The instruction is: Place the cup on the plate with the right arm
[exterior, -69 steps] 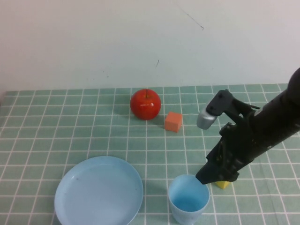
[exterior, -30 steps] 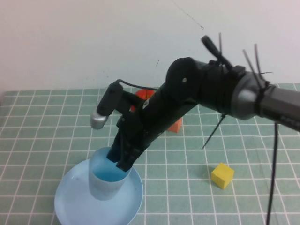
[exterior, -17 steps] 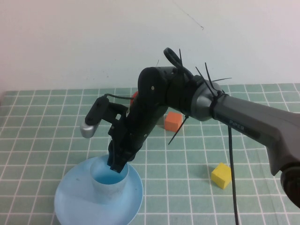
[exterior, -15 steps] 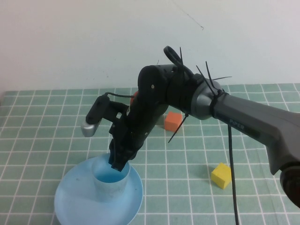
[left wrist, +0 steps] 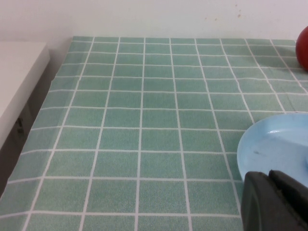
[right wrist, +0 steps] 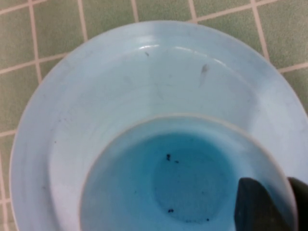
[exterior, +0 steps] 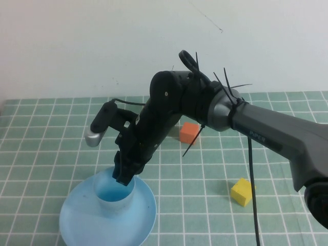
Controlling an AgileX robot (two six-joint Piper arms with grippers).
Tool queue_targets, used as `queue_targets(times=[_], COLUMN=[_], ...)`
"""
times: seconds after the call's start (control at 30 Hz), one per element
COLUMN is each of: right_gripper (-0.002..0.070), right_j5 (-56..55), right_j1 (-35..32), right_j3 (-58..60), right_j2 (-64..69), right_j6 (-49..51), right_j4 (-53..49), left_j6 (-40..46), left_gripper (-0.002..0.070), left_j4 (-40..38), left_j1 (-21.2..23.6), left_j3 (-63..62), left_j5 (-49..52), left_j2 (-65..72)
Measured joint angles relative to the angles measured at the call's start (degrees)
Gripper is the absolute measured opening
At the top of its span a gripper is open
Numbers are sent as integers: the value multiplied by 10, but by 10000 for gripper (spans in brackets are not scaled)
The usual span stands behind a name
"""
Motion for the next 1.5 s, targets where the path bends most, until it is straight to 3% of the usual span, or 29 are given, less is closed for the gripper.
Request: queue_targets(times=[0.2, 0.43, 0.57, 0.77, 0.87, 1.3, 1.5], right_gripper=[297, 349, 302, 85, 22, -1, -2], right_j5=[-4, 35, 113, 136, 140, 140, 140], right_j1=[0, 0, 0, 0, 0, 1, 0], right_j3=[-1, -37, -108, -157, -158, -158, -161], right_j2=[0, 0, -2, -40, -68, -263, -367], right_j6=[10, 16, 28, 124, 158, 224, 226], right_j4=[3, -6, -25, -117, -164, -504, -571], left_j6=[0, 0, 0, 0, 0, 0, 0], left_gripper=[-3, -3, -3, -3, -3, -3, -4], left_j4=[0, 0, 0, 0, 0, 0, 0], left_j1=[0, 0, 0, 0, 0, 0, 0], left_j3=[0, 0, 0, 0, 0, 0, 0], left_j5=[0, 0, 0, 0, 0, 0, 0], left_j2=[0, 0, 0, 0, 0, 0, 0])
